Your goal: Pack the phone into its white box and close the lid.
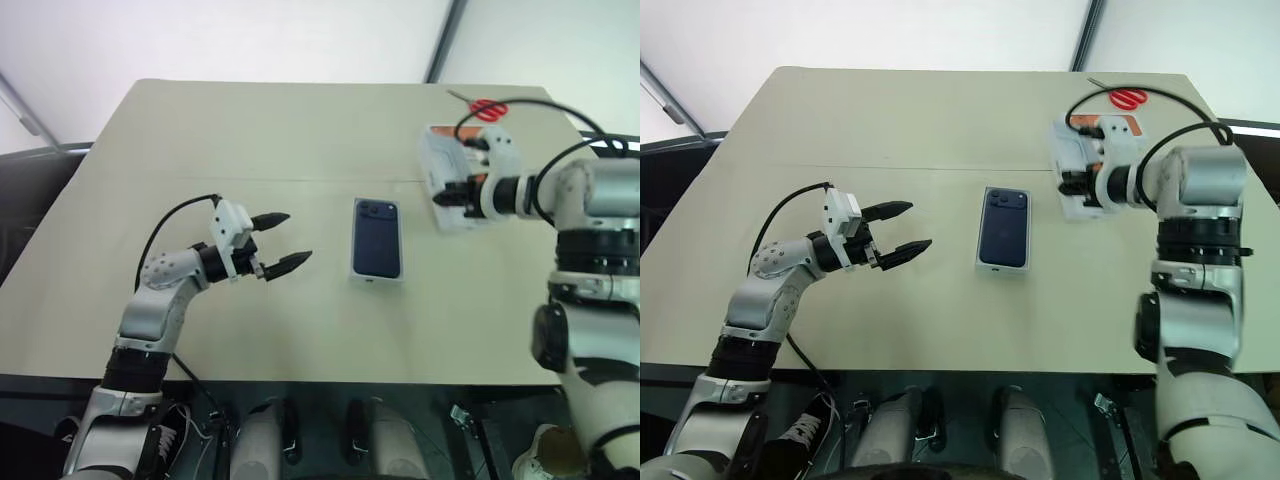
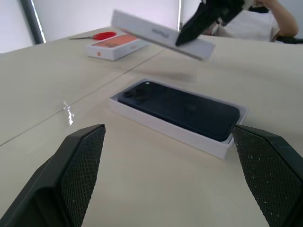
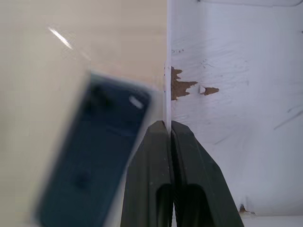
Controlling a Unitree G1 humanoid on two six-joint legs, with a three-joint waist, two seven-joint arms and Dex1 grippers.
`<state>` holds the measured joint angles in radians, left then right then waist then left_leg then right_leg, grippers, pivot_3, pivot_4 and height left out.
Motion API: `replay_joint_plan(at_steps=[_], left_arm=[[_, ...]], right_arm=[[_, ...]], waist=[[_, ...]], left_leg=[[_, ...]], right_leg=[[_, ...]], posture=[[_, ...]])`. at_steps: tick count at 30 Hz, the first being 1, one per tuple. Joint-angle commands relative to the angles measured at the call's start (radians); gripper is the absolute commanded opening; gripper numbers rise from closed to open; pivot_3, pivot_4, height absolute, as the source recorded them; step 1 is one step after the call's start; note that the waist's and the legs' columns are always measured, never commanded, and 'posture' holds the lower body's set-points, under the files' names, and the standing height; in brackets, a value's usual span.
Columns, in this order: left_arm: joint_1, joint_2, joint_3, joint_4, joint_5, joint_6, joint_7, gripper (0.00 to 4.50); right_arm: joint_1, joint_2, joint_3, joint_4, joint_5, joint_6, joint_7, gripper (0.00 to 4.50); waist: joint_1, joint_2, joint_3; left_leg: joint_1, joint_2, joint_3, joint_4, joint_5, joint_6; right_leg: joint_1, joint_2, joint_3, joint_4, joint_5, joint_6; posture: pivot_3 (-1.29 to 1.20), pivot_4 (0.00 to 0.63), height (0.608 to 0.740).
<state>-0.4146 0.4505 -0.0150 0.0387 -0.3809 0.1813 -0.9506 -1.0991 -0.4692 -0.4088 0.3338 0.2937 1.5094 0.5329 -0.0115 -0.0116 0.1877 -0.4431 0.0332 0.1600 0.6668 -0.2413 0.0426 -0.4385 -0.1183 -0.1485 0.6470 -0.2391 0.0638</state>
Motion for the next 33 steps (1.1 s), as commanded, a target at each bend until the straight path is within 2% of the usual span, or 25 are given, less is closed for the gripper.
replay_joint_plan(at_steps=[1, 5, 9, 12, 16, 19, 26, 29, 32, 33], left_arm=[[-0.025, 0.001, 0.022, -0.007, 0.0, -0.008, 0.02, 4.5], [-0.035, -0.011, 0.026, -0.006, -0.013, 0.011, 0.046, 4.5], [-0.042, -0.034, 0.034, -0.01, -0.032, 0.037, 0.075, 4.5], [-0.043, -0.041, 0.035, -0.019, -0.026, 0.045, 0.101, 4.5], [-0.051, -0.042, 0.044, -0.015, -0.046, 0.096, 0.124, 4.5], [-0.067, -0.056, 0.04, 0.016, -0.072, 0.176, 0.137, 3.75], [-0.114, -0.194, -0.037, 0.128, 0.009, 0.118, 0.189, 0.15], [-0.154, -0.268, -0.08, 0.191, 0.076, 0.047, 0.229, 0.06], [-0.174, -0.313, -0.089, 0.214, 0.079, 0.046, 0.23, 0.0], [-0.177, -0.321, -0.09, 0.219, 0.082, 0.044, 0.231, 0.0]], right_arm=[[-0.089, 0.106, -0.278, -0.002, 0.106, 0.099, -0.077, 0.03], [-0.028, 0.294, -0.394, -0.099, 0.394, 0.105, -0.199, 0.03], [0.127, 0.451, -0.388, -0.196, 0.717, 0.105, -0.401, 0.03], [0.215, 0.555, -0.413, -0.23, 0.851, 0.105, -0.598, 0.03], [0.299, 0.595, -0.409, -0.223, 0.983, 0.105, -0.756, 0.03], [0.296, 0.599, -0.415, -0.188, 1.061, 0.091, -0.84, 0.0], [0.393, 0.566, -0.304, -0.185, 1.273, -0.008, -1.005, 0.0], [0.427, 0.53, -0.234, -0.192, 1.39, -0.098, -1.069, 0.0], [0.463, 0.478, -0.164, -0.217, 1.491, -0.181, -1.11, 0.91], [0.473, 0.459, -0.144, -0.226, 1.521, -0.214, -1.123, 1.35]], waist=[[-0.001, 0.0, 0.0], [-0.004, 0.0, 0.0], [-0.005, 0.001, -0.001], [-0.005, 0.001, 0.0], [-0.004, 0.001, -0.001], [-0.007, 0.001, -0.001], [-0.004, 0.001, -0.001], [-0.004, 0.001, -0.001], [-0.007, 0.001, -0.001], [-0.007, 0.001, -0.001]], left_leg=[[0.0, 0.0, 0.0, 0.0, 0.0, 0.0], [0.0, 0.0, 0.0, 0.0, 0.0, 0.0], [0.0, 0.0, 0.0, -0.001, 0.0, 0.0], [0.0, 0.0, 0.0, -0.001, 0.0, 0.0], [0.0, -0.001, -0.001, -0.001, 0.0, 0.0], [0.0, -0.001, -0.001, -0.001, 0.0, 0.0], [0.0, -0.001, -0.001, -0.001, 0.0, 0.001], [0.0, -0.001, -0.001, 0.0, 0.0, 0.001], [0.0, -0.001, -0.001, 0.0, 0.0, 0.001], [0.0, -0.001, -0.001, -0.001, 0.0, 0.001]], right_leg=[[0.0, 0.0, 0.0, 0.0, 0.0, 0.0], [0.0, 0.0, 0.0, 0.0, 0.0, 0.0], [0.0, 0.001, 0.0, 0.0, 0.0, 0.0], [0.0, 0.001, 0.0, 0.0, 0.0, 0.0], [0.0, 0.001, 0.0, 0.0, 0.0, 0.0], [0.0, 0.001, 0.001, 0.001, 0.0, 0.0], [0.001, 0.001, 0.001, 0.0, 0.0, 0.0], [0.001, 0.002, 0.001, 0.0, 0.0, 0.0], [0.001, 0.002, 0.002, 0.0, 0.0, 0.0], [0.001, 0.002, 0.002, 0.0, 0.0, 0.0]], posture=[[0.0, 0.15, 0.738], [0.0, 0.15, 0.738], [0.0, 0.15, 0.738], [0.0, 0.15, 0.738], [0.0, 0.15, 0.738], [0.0, 0.15, 0.738], [0.0, 0.15, 0.738], [0.0, 0.15, 0.738], [0.0, 0.15, 0.738], [0.0, 0.15, 0.738]])
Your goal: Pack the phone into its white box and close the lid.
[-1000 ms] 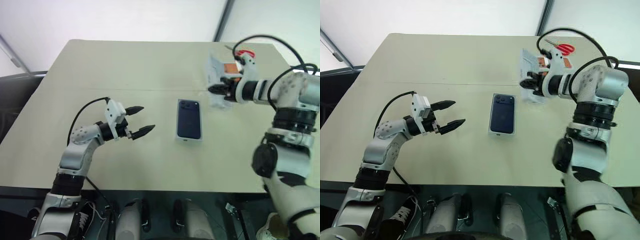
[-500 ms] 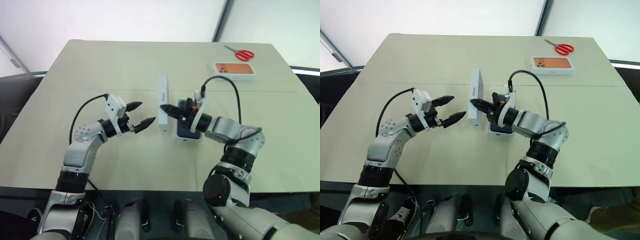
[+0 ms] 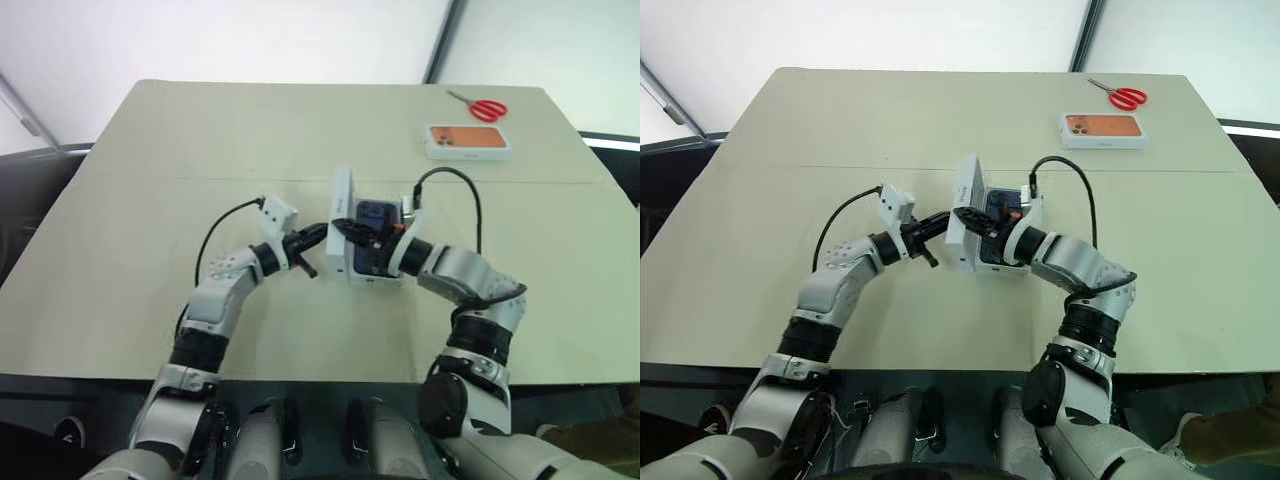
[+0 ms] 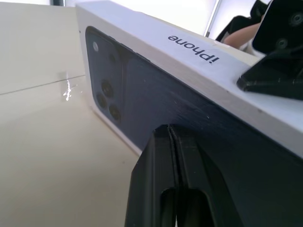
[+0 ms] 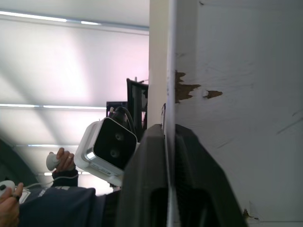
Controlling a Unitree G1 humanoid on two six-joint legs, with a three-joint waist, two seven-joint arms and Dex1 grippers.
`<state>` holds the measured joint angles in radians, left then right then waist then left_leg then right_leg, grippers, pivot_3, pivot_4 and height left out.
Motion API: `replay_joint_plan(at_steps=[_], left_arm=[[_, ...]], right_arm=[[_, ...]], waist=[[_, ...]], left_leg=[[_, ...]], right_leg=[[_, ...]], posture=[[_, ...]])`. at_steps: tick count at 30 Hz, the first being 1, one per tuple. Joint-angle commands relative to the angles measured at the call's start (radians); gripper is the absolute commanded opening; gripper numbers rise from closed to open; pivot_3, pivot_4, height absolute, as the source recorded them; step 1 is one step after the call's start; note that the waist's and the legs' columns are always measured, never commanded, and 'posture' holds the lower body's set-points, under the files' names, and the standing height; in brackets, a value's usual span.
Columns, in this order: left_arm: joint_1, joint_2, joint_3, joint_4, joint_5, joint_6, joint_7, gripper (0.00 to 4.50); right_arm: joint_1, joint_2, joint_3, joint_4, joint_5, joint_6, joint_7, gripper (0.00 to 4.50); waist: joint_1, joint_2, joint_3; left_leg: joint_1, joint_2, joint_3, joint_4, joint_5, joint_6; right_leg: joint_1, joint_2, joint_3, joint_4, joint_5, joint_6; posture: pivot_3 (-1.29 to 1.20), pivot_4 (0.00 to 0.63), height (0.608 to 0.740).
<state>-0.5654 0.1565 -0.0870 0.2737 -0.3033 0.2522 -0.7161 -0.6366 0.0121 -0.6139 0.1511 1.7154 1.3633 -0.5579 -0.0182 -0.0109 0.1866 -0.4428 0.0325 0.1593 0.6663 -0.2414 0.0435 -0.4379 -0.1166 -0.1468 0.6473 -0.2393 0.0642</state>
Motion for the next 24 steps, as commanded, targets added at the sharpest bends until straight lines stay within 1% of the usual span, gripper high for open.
replay_joint_plan(at_steps=[1, 2, 3, 5, 6, 8, 9, 11, 12, 13, 16, 19, 20, 22, 24], left_arm=[[-0.031, -0.035, -0.02, -0.009, 0.007, -0.03, -0.003, 0.0], [-0.036, -0.042, -0.026, 0.001, 0.016, -0.04, -0.008, 0.0], [-0.039, -0.046, -0.03, 0.007, 0.024, -0.048, -0.012, 0.0], [-0.046, -0.054, -0.035, 0.019, 0.029, -0.058, -0.021, 0.0], [-0.048, -0.058, -0.035, 0.023, 0.026, -0.057, -0.026, 0.0], [-0.055, -0.067, -0.035, 0.036, 0.032, -0.064, -0.024, 0.0], [-0.058, -0.07, -0.036, 0.044, 0.036, -0.066, -0.024, 0.0], [-0.064, -0.078, -0.046, 0.066, 0.052, -0.085, -0.027, 0.0], [-0.066, -0.081, -0.05, 0.075, 0.058, -0.095, -0.029, 0.0], [-0.067, -0.084, -0.053, 0.08, 0.062, -0.103, -0.031, 0.0], [-0.077, -0.118, -0.073, 0.101, 0.065, -0.106, -0.038, 0.0], [-0.091, -0.141, -0.086, 0.11, 0.077, -0.113, -0.035, 0.0], [-0.096, -0.143, -0.084, 0.11, 0.081, -0.116, -0.032, 0.0], [-0.105, -0.138, -0.071, 0.104, 0.071, -0.101, -0.032, 0.0], [-0.104, -0.119, -0.054, 0.085, 0.061, -0.089, -0.034, 0.0]], right_arm=[[0.017, -0.058, 0.08, -0.061, 0.088, -0.081, -0.013, 1.87], [0.01, -0.113, 0.087, -0.075, 0.06, -0.091, 0.017, 2.42], [0.008, -0.156, 0.1, -0.084, 0.042, -0.102, 0.041, 2.8], [0.006, -0.256, 0.126, -0.093, 0.011, -0.095, 0.123, 3.84], [0.009, -0.296, 0.138, -0.091, 0.009, -0.093, 0.157, 3.84], [0.017, -0.427, 0.197, -0.143, -0.136, -0.094, 0.331, 3.84], [0.015, -0.474, 0.203, -0.14, -0.166, -0.095, 0.394, 3.84], [0.028, -0.621, 0.263, -0.137, -0.349, -0.173, 0.564, 3.84], [0.034, -0.67, 0.291, -0.129, -0.426, -0.213, 0.628, 3.84], [0.035, -0.693, 0.3, -0.11, -0.474, -0.245, 0.665, 3.84], [0.041, -0.768, 0.456, -0.136, -0.763, -0.44, 0.779, 3.84], [0.055, -0.762, 0.533, -0.145, -0.948, -0.601, 0.843, 3.84], [0.061, -0.759, 0.556, -0.147, -0.999, -0.642, 0.861, 3.84], [0.075, -0.764, 0.606, -0.145, -1.089, -0.71, 0.921, 3.34], [0.09, -0.767, 0.664, -0.144, -1.18, -0.79, 0.984, 2.59]], waist=[[0.0, 0.0, 0.0], [0.003, 0.0, 0.0], [0.006, 0.0, 0.0], [0.008, 0.0, 0.0], [0.007, 0.0, 0.0], [0.005, 0.0, 0.0], [0.005, 0.0, 0.0], [0.006, 0.001, 0.0], [0.006, 0.001, 0.0], [0.006, 0.001, 0.0], [0.006, 0.001, 0.0], [0.007, 0.0, 0.0], [0.007, 0.0, 0.0], [0.007, 0.0, 0.0], [0.007, 0.0, 0.0]], left_leg=[[0.0, 0.0, 0.0, 0.0, 0.0, 0.0], [0.0, 0.0, 0.0, 0.0, 0.0, 0.0], [0.0, 0.0, 0.0, 0.0, 0.0, 0.0], [0.0, -0.001, 0.0, 0.001, -0.001, 0.002], [-0.001, -0.001, 0.0, 0.001, -0.001, 0.003], [0.0, -0.001, 0.0, 0.001, -0.001, 0.003], [-0.001, -0.001, 0.001, 0.001, -0.001, 0.003], [0.0, 0.0, 0.0, 0.001, -0.002, 0.004], [0.0, 0.0, 0.0, 0.001, -0.005, 0.009], [0.0, 0.0, 0.0, 0.001, -0.005, 0.009], [0.0, 0.0, 0.001, 0.001, -0.005, 0.009], [0.0, 0.0, 0.001, 0.001, -0.004, 0.008], [0.0, 0.0, 0.001, 0.001, -0.001, 0.003], [0.0, 0.0, 0.001, 0.001, -0.001, 0.003], [0.0, 0.0, 0.001, 0.001, -0.001, 0.003]], right_leg=[[0.0, 0.0, 0.0, 0.0, 0.0, 0.0], [0.0, 0.0, 0.0, 0.0, 0.0, 0.0], [0.0, 0.0, 0.0, 0.0, 0.0, 0.0], [0.0, -0.001, 0.0, 0.0, 0.0, 0.0], [0.0, -0.001, 0.0, 0.0, 0.0, 0.0], [0.0, -0.001, 0.0, -0.001, 0.0, 0.0], [0.0, -0.001, 0.0, -0.001, 0.0, 0.0], [0.0, -0.001, 0.0, -0.001, 0.0, 0.0], [0.0, -0.001, 0.0, -0.001, 0.0, 0.001], [0.0, -0.001, 0.0, -0.001, 0.0, 0.001], [0.0, -0.001, 0.0, -0.001, 0.0, 0.001], [0.0, -0.001, 0.0, -0.001, -0.001, 0.001], [0.0, -0.001, 0.0, -0.001, -0.001, 0.001], [0.0, -0.001, 0.0, -0.001, -0.001, 0.001], [0.0, -0.001, 0.0, -0.001, -0.001, 0.001]], posture=[[0.0, 0.15, 0.738], [0.0, 0.15, 0.738], [0.0, 0.15, 0.738], [0.0, 0.15, 0.738], [0.0, 0.15, 0.738], [0.0, 0.15, 0.738], [0.0, 0.15, 0.738], [0.0, 0.15, 0.738], [0.0, 0.15, 0.738], [0.0, 0.15, 0.738], [0.0, 0.15, 0.738], [0.0, 0.15, 0.738], [0.0, 0.15, 0.738], [0.0, 0.15, 0.738], [0.0, 0.15, 0.738]])
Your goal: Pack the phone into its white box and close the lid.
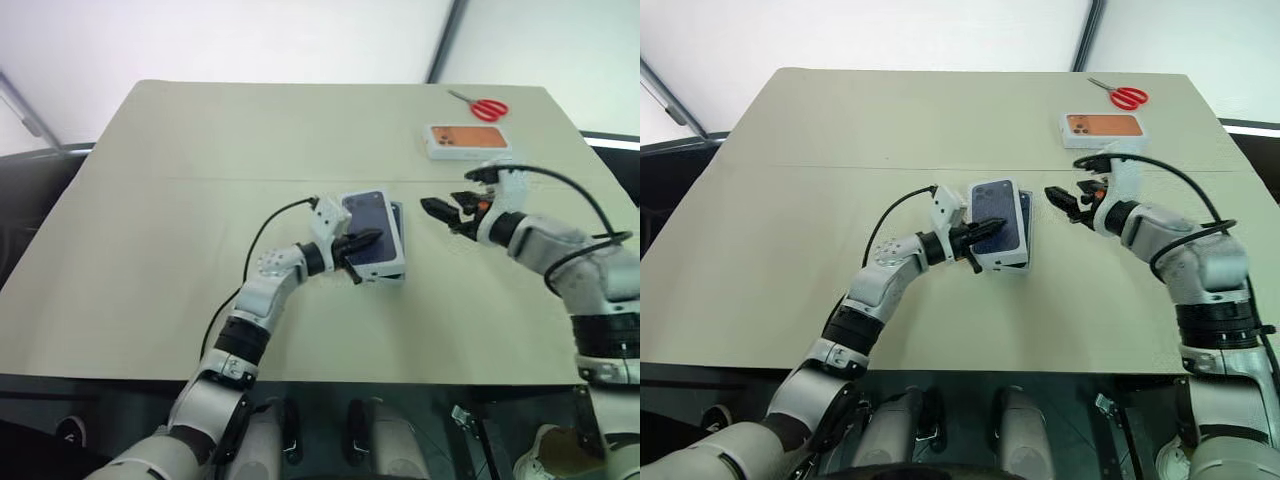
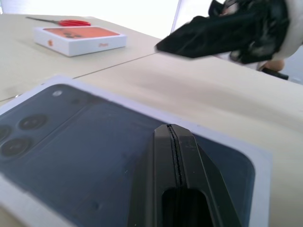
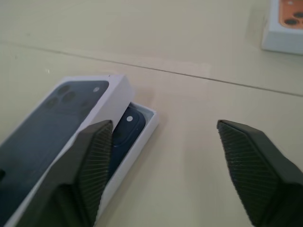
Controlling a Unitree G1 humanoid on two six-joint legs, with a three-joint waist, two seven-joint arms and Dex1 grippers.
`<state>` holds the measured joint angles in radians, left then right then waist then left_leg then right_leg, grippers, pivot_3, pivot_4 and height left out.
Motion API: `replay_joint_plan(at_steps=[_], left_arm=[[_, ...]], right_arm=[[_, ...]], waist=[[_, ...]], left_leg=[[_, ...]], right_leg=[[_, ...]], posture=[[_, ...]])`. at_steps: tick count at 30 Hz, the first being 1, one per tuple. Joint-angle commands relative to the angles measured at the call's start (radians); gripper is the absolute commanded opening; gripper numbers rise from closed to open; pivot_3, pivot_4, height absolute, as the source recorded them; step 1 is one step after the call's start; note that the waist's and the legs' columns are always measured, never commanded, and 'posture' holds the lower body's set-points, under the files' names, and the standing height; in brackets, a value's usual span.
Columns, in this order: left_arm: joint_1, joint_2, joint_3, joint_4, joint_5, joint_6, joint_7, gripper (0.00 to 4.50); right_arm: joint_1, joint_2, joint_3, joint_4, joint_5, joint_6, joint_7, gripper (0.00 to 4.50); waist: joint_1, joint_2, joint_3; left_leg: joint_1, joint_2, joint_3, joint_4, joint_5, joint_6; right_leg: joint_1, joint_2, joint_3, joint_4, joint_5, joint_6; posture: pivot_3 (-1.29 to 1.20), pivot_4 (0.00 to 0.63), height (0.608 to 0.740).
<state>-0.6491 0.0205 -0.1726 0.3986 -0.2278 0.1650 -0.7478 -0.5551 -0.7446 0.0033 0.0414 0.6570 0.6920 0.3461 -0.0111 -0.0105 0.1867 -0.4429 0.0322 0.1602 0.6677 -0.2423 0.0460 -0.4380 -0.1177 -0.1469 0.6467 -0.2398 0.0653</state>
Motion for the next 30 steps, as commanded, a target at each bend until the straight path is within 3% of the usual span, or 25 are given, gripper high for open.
replay_joint_plan(at_steps=[1, 5, 9, 15, 30], left_arm=[[-0.017, 0.03, 0.036, -0.048, -0.014, 0.005, -0.002, 0.0], [0.005, 0.101, 0.06, -0.075, -0.004, 0.024, 0.006, 0.0], [0.022, 0.148, 0.095, -0.093, -0.029, 0.107, 0.02, 0.0], [-0.014, 0.144, 0.079, -0.048, 0.005, 0.211, 0.068, 0.0], [-0.074, 0.077, 0.028, 0.099, 0.05, 0.158, 0.044, 0.0]], right_arm=[[0.01, -0.007, 0.067, -0.026, -0.175, -0.169, 0.094, 2.01], [0.0, 0.039, 0.079, 0.014, -0.264, -0.235, 0.118, 0.03], [0.012, 0.071, 0.097, 0.01, -0.347, -0.274, 0.135, 0.03], [0.004, 0.092, 0.123, 0.023, -0.451, -0.308, 0.167, 0.03], [0.042, 0.118, 0.1, -0.023, -0.514, -0.284, 0.217, 0.03]], waist=[[-0.001, 0.0, 0.0], [-0.001, 0.0, 0.0], [0.002, 0.0, 0.0], [0.004, 0.0, 0.0], [0.003, 0.0, 0.0]], left_leg=[[0.0, 0.0, 0.0, 0.0, 0.0, 0.0], [0.0, 0.0, 0.0, 0.0, 0.0, 0.0], [0.0, 0.0, 0.0, 0.0, 0.0, -0.001], [0.0, 0.0, -0.001, 0.001, 0.0, -0.001], [0.001, 0.0, -0.001, 0.002, 0.001, -0.001]], right_leg=[[0.0, 0.0, 0.0, 0.0, 0.0, 0.0], [0.0, 0.0, 0.0, 0.0, 0.0, 0.0], [0.0, 0.0, -0.001, 0.0, 0.0, 0.0], [0.002, 0.0, -0.001, 0.0, 0.0, 0.0], [0.003, 0.0, -0.002, 0.0, 0.0, 0.0]], posture=[[0.0, 0.15, 0.738], [0.0, 0.15, 0.738], [0.0, 0.15, 0.738], [0.0, 0.15, 0.738], [0.0, 0.15, 0.738]])
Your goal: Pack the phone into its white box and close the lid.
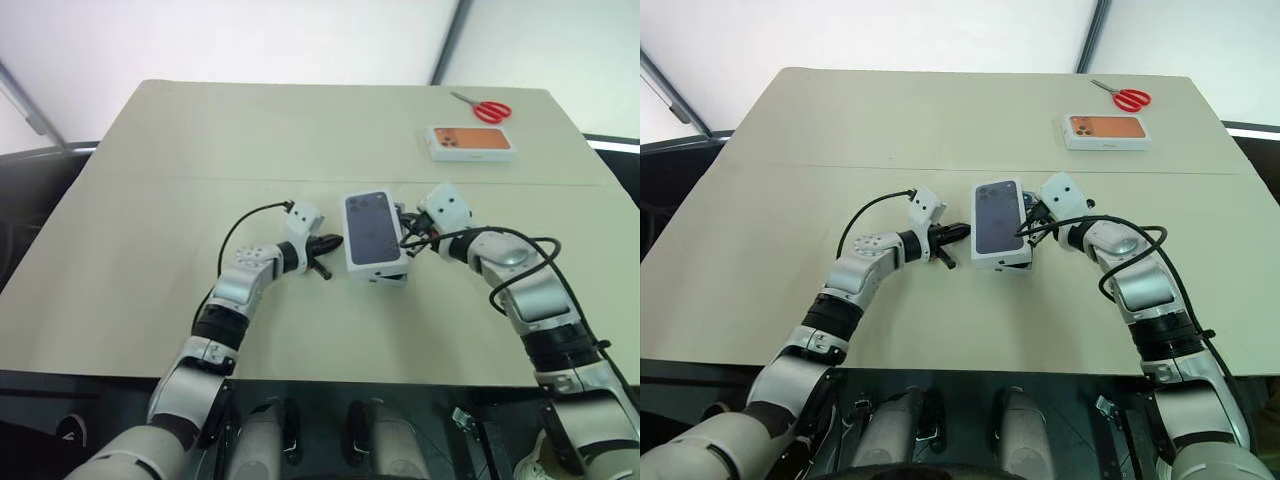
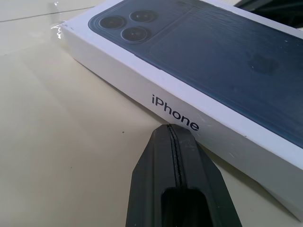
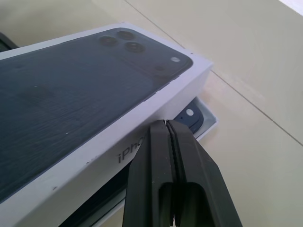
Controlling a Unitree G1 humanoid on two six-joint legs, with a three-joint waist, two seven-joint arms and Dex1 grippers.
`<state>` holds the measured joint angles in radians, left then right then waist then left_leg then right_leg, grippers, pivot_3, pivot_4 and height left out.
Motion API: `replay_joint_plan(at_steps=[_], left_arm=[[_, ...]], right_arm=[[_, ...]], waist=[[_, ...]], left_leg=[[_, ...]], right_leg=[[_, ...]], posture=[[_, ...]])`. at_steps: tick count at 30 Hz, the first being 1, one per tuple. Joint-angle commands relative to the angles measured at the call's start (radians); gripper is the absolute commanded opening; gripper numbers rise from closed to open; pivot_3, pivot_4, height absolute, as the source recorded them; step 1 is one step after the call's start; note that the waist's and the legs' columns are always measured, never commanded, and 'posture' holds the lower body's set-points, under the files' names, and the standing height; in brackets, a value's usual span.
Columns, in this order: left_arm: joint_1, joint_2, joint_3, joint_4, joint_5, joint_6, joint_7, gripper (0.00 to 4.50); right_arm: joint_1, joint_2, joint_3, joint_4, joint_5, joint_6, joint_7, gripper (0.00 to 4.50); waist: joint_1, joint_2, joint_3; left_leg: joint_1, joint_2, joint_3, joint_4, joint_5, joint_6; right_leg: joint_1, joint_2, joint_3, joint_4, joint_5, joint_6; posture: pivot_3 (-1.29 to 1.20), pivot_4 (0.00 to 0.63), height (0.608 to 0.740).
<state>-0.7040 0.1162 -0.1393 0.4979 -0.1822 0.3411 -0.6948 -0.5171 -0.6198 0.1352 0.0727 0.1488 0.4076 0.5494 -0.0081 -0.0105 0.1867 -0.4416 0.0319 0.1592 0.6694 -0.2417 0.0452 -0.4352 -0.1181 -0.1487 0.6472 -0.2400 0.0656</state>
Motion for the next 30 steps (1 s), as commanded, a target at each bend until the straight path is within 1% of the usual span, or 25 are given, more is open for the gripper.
replay_joint_plan(at_steps=[1, 10, 17, 20, 25, 30], left_arm=[[-0.022, -0.021, -0.009, 0.004, 0.008, -0.026, -0.008, 0.0], [-0.041, -0.044, -0.01, 0.005, 0.011, -0.04, -0.011, 0.0], [-0.052, -0.06, 0.019, 0.017, -0.003, -0.041, -0.002, 0.0], [-0.045, -0.07, 0.004, 0.016, 0.014, -0.048, -0.004, 0.0], [-0.045, -0.078, -0.005, 0.013, 0.021, -0.053, -0.007, 0.0], [-0.034, -0.069, -0.007, 0.014, 0.033, -0.049, -0.009, 0.0]], right_arm=[[0.01, -0.007, -0.034, -0.061, -0.004, 0.007, 0.02, 0.03], [0.059, -0.019, -0.051, -0.141, -0.028, 0.033, 0.041, 0.03], [0.098, -0.008, -0.093, -0.226, -0.021, 0.107, 0.013, 0.03], [0.109, -0.001, -0.094, -0.25, -0.023, 0.12, 0.008, 0.03], [0.141, -0.017, -0.094, -0.264, -0.028, 0.121, 0.022, 0.03], [0.154, -0.007, -0.081, -0.257, -0.048, 0.11, 0.013, 0.03]], waist=[[0.0, 0.0, 0.0], [0.0, 0.0, 0.0], [0.0, 0.0, 0.0], [-0.001, 0.0, 0.0], [0.001, 0.0, 0.0], [0.0, 0.0, 0.0]], left_leg=[[0.0, 0.0, 0.0, 0.0, 0.0, 0.0], [0.0, 0.0, 0.0, 0.0, 0.0, 0.0], [0.0, 0.0, 0.0, 0.0, 0.0, 0.0], [0.0, 0.0, -0.001, 0.0, 0.0, 0.0], [0.0, 0.0, -0.001, 0.0, 0.0, 0.0], [0.0, 0.0, -0.001, 0.0, 0.0, 0.0]], right_leg=[[0.0, 0.0, 0.0, 0.0, 0.0, 0.0], [0.0, 0.0, 0.0, 0.0, 0.0, 0.0], [0.0, 0.0, 0.0, 0.0, 0.0, 0.0], [0.0, 0.0, 0.0, 0.0, 0.0, 0.0], [0.0, 0.0, 0.0, 0.0, 0.0, 0.0], [0.0, 0.0, 0.0, 0.0, 0.0, 0.0]], posture=[[0.0, 0.15, 0.738], [0.0, 0.15, 0.738], [0.0, 0.15, 0.738], [0.0, 0.15, 0.738], [0.0, 0.15, 0.738], [0.0, 0.15, 0.738]])
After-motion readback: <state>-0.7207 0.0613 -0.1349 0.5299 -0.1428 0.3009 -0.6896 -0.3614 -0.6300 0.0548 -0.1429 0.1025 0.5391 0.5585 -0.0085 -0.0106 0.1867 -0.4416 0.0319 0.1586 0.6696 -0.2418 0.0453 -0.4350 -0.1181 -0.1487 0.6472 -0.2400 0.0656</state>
